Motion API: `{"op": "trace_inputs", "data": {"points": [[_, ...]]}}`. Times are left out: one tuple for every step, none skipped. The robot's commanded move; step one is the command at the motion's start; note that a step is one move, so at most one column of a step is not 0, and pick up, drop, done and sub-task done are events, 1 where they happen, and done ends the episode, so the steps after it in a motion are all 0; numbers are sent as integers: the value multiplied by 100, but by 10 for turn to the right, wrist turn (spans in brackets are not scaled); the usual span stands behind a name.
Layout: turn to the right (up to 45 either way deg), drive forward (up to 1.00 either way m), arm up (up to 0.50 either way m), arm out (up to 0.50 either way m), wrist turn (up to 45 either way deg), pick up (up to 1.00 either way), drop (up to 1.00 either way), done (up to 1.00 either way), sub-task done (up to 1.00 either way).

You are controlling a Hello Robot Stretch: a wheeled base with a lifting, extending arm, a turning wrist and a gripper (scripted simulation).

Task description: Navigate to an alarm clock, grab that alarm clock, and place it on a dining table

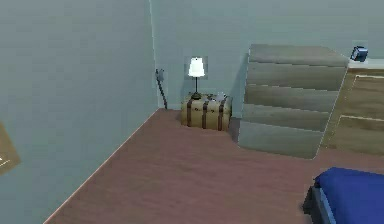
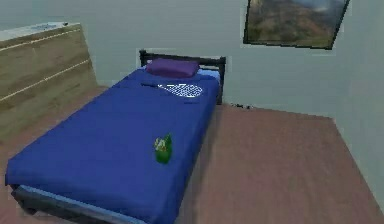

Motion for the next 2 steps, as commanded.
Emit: {"op": "trace_inputs", "data": {"points": [[120,0,0,0,0,0,0,0,0],[0,100,0,0,0,0,0,0,0]]}}
